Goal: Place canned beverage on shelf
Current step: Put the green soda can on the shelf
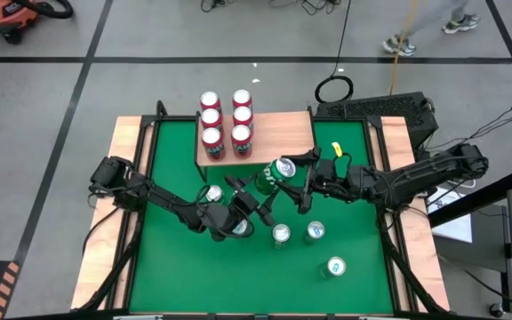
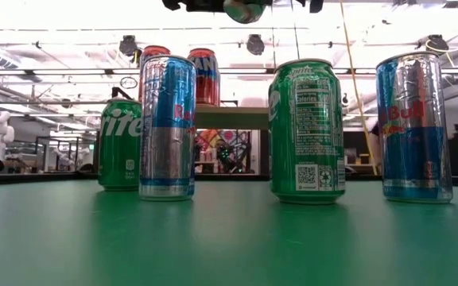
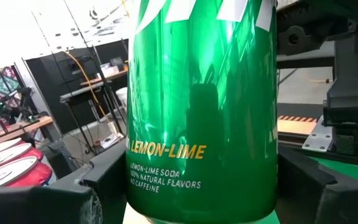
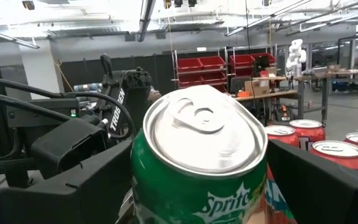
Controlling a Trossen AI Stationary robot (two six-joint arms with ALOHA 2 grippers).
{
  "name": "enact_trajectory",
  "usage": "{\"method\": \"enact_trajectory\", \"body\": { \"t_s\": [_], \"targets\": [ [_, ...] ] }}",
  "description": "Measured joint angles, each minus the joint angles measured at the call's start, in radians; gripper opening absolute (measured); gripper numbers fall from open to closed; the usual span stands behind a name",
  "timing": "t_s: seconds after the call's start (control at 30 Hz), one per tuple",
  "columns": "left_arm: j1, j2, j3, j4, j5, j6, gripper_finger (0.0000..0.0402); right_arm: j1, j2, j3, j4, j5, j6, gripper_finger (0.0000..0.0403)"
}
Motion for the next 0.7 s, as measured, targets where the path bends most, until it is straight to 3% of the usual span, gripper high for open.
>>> {"method": "enact_trajectory", "body": {
  "t_s": [0.2, 0.47, 0.7],
  "targets": [
    [0.008, 0.000, 0.000, -0.001, 0.000, 0.000, 0.0303, 0.000, 0.000, 0.000, -0.009, 0.002, 0.012, 0.0345],
    [0.012, -0.002, 0.000, -0.015, 0.003, -0.003, 0.0311, 0.000, 0.000, 0.000, -0.012, 0.001, 0.012, 0.0285],
    [0.009, -0.002, 0.000, -0.023, 0.025, -0.033, 0.0316, -0.001, -0.007, 0.000, -0.017, -0.026, -0.017, 0.0303]
  ]
}}
